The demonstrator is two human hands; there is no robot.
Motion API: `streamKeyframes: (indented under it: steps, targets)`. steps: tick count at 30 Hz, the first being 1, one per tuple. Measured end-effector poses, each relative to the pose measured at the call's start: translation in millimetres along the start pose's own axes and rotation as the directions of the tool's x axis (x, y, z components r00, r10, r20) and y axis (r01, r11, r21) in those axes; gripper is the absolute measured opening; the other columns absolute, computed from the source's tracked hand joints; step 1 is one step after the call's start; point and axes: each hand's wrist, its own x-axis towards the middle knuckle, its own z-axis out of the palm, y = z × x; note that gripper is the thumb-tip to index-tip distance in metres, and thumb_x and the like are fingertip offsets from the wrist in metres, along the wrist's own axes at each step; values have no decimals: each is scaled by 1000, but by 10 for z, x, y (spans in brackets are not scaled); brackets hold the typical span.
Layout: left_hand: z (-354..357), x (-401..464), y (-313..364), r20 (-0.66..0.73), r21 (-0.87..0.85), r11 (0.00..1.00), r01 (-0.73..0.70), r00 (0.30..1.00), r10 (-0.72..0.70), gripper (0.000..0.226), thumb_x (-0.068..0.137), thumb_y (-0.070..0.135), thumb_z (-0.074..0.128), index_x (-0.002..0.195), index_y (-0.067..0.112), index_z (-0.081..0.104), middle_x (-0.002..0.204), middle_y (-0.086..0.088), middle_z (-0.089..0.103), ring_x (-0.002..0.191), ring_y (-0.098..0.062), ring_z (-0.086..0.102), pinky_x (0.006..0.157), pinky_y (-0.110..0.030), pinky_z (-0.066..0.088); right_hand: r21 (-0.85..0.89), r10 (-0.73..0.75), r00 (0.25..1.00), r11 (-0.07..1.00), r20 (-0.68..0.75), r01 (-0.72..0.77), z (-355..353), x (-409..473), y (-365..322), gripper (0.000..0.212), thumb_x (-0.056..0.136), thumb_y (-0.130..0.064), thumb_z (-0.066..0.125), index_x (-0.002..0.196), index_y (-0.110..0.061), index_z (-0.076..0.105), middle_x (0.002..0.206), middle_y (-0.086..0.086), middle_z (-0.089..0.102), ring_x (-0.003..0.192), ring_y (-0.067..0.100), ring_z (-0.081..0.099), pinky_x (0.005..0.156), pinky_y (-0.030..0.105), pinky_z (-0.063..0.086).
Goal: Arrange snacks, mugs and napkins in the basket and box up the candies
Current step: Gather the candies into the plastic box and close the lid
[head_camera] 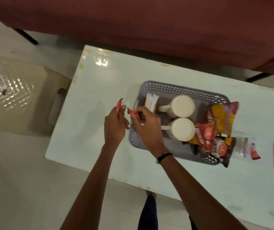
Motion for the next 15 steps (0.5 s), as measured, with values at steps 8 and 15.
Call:
streamKeyframes:
  steps: [8, 15]
  targets:
    - [1495, -1197, 935, 127, -185, 981, -54, 989, 79, 38, 100, 39, 28, 88, 16, 57, 59, 6, 53, 57, -17, 53, 57, -30, 43, 173, 209, 895, 973, -395, -151, -1698, -686, 481, 15, 81, -14, 72, 85, -17, 59, 74, -16, 63, 67, -11, 62, 59, 1, 45]
    - [2840, -2109, 1334, 348, -16, 982, -187, 920, 181, 36, 100, 36, 30, 92, 15, 58, 54, 1, 58, 46, -17, 56, 51, -35, 50, 171, 338, 766, 941, -546, -293, -3047, -1184, 1235, 11, 82, -24, 71, 82, -17, 63, 77, -17, 65, 75, -7, 64, 62, 6, 49]
